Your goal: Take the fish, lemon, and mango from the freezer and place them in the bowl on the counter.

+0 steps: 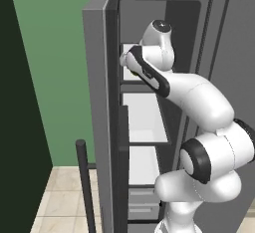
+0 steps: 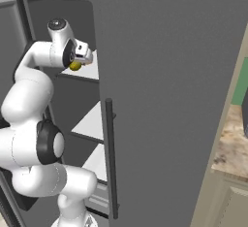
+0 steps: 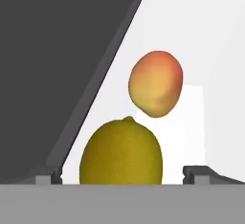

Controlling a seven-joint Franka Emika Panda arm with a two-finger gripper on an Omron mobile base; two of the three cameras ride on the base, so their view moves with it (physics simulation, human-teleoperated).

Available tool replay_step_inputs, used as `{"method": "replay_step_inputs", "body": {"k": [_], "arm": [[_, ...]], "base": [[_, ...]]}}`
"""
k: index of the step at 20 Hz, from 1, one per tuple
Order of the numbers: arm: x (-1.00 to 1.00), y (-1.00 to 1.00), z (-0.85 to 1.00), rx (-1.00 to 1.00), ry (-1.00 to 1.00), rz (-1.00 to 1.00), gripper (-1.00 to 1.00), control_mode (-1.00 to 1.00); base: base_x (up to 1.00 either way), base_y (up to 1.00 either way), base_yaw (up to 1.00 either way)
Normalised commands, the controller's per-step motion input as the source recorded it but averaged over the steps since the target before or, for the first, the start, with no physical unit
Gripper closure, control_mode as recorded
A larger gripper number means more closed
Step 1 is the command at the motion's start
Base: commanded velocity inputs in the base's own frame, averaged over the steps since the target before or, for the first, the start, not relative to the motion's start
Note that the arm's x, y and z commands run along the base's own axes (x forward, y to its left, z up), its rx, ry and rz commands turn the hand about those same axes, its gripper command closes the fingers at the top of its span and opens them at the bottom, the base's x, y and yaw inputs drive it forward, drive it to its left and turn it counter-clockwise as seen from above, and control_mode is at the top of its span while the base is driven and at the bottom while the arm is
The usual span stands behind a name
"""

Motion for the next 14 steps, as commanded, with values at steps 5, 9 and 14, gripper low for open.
{"method": "replay_step_inputs", "body": {"k": [5, 9, 14], "arm": [[0.08, 0.0, -0.23, 0.0, 0.0, 0.0, -1.0, -1.0], [0.21, 0.13, -0.25, 0.0, 0.0, 0.0, 1.0, -1.0], [0.07, 0.01, -0.02, 0.0, 0.0, 0.0, 1.0, -1.0]], "base": [[0.0, 0.0, 0.0], [0.0, 0.0, 0.0], [0.0, 0.0, 0.0]]}}
